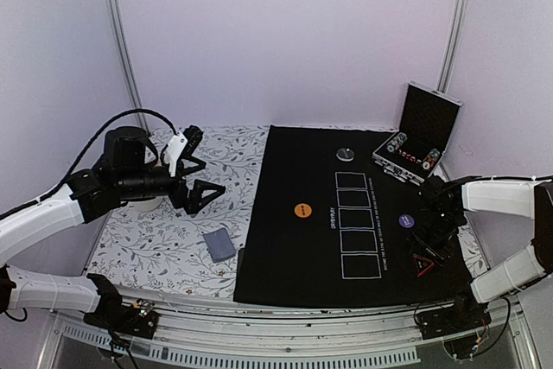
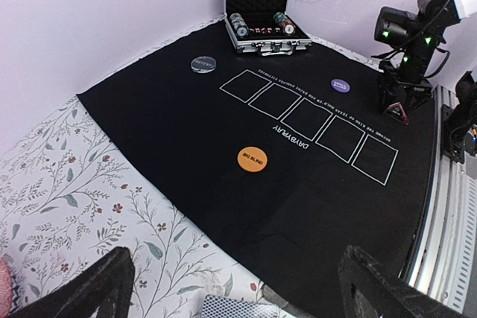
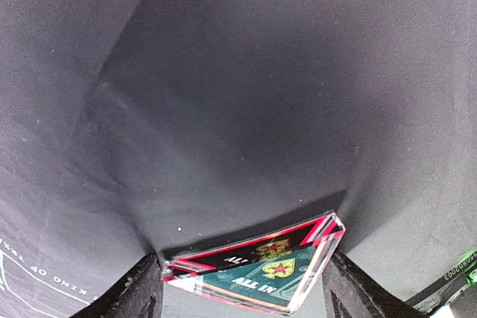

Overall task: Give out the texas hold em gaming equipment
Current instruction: Pick up the all-in button from the poker table mat.

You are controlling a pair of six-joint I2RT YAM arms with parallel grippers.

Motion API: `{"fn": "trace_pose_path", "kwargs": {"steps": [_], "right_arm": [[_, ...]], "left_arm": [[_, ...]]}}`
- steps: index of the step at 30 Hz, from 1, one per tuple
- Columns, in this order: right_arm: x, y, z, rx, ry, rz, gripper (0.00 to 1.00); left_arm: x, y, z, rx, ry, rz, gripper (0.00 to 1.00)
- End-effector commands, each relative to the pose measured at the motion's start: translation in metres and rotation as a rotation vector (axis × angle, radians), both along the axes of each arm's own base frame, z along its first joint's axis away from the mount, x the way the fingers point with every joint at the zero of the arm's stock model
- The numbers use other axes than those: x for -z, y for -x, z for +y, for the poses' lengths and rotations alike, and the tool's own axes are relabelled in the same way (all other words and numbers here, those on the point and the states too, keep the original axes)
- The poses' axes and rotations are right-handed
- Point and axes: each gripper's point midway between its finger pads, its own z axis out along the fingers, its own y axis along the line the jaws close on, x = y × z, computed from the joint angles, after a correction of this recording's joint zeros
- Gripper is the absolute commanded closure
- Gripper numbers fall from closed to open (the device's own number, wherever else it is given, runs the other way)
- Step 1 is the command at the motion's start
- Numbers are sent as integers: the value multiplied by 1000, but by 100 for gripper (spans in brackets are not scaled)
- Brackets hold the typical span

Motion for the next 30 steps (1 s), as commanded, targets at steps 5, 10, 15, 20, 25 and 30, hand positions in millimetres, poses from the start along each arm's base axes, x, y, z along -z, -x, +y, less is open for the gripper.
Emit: {"fn": "trace_pose_path", "kwargs": {"steps": [5, 10, 15, 20, 25, 30], "right_arm": [[0, 0, -6, 1, 22, -11, 26], [2, 0, -4, -1, 11, -18, 33], [4, 2, -4, -2, 5, -15, 37], [1, 0, -4, -9, 7, -28, 42], [-8, -5, -6, -22, 19, -58, 52], [-28, -15, -12, -44, 54, -106, 55]], "left_arm": [[-2, 8, -4, 27, 5, -15, 2], [-2, 8, -3, 26, 7, -16, 2], [-1, 8, -4, 27, 5, -15, 2], [-2, 8, -3, 27, 6, -18, 2], [-3, 8, -4, 28, 7, -19, 2], [-2, 8, -4, 28, 7, -16, 2]]}}
